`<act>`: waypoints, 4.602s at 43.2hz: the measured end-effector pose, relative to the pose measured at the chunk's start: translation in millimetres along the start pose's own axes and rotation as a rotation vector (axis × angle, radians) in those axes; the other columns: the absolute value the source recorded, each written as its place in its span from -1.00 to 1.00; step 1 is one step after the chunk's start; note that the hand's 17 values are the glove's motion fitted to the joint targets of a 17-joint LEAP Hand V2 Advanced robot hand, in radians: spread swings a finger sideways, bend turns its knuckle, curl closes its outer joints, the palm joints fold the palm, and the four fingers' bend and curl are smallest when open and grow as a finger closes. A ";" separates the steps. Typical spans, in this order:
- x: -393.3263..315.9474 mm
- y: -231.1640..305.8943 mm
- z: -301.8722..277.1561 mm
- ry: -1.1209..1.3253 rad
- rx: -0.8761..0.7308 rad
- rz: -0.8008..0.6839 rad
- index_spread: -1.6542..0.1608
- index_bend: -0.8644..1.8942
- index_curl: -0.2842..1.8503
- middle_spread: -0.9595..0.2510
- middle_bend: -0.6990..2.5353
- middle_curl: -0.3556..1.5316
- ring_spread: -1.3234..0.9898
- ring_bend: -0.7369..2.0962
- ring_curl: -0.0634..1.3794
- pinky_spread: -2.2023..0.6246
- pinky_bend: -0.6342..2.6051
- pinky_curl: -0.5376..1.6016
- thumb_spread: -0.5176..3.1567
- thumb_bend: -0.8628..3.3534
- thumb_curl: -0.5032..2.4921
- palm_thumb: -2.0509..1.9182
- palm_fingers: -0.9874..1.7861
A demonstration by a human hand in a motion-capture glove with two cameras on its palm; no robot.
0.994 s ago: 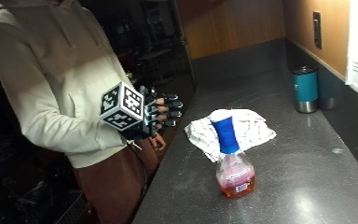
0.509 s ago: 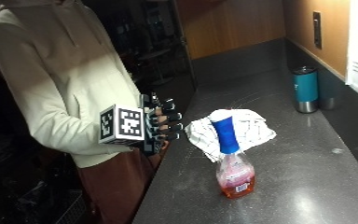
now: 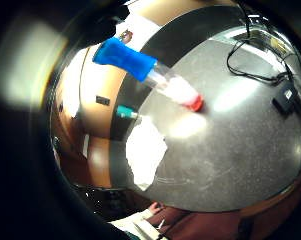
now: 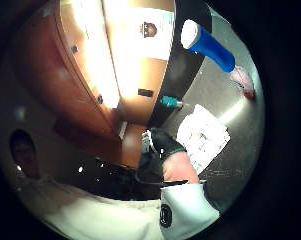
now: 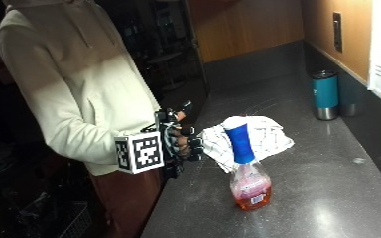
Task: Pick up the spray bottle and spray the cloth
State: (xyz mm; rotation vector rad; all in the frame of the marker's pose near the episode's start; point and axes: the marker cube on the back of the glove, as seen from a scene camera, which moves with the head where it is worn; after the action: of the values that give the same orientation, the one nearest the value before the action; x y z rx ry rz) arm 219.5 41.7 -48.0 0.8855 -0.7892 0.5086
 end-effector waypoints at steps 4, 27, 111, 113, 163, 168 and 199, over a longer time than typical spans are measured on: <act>5.1 -1.8 6.3 -0.014 0.017 0.018 0.45 -0.29 -0.56 0.62 -0.45 -0.28 0.15 -0.16 -0.48 0.67 -0.29 -0.15 -0.21 -0.61 -0.38 0.34 -0.21; 25.9 -27.2 28.8 -0.067 0.054 0.134 0.45 -0.29 -0.55 0.61 -0.45 -0.27 0.14 -0.16 -0.49 0.67 -0.29 -0.16 -0.22 -0.61 -0.40 0.33 -0.20; -65.7 -136.0 194.0 0.644 -0.535 -0.201 0.63 -0.05 -0.27 0.39 -0.22 -0.10 -0.03 -0.11 -0.33 0.40 -0.45 -0.16 -0.67 -0.61 -0.23 0.57 0.70; -80.9 -130.3 200.7 0.694 -0.581 -0.254 0.63 -0.05 -0.26 0.39 -0.22 -0.10 -0.03 -0.10 -0.32 0.40 -0.45 -0.16 -0.69 -0.61 -0.23 0.56 0.71; -169.7 17.7 298.1 1.315 -0.669 -0.712 0.64 -0.03 -0.23 0.40 -0.20 -0.10 -0.03 -0.08 -0.28 0.38 -0.43 -0.14 -0.77 -0.61 -0.19 0.56 0.70; -186.6 22.9 294.1 1.204 -0.627 -0.698 0.64 -0.03 -0.23 0.39 -0.20 -0.10 -0.03 -0.08 -0.28 0.38 -0.43 -0.13 -0.77 -0.61 -0.19 0.56 0.70; -241.7 31.2 436.3 -0.338 -0.270 -0.077 0.63 -0.11 -0.24 0.36 -0.23 -0.12 -0.02 -0.10 -0.29 0.40 -0.42 -0.13 -0.68 -0.61 -0.18 0.56 0.66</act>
State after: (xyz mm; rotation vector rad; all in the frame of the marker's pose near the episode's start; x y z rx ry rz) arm -122.0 -323.1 -52.5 0.7545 -1.0986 0.1774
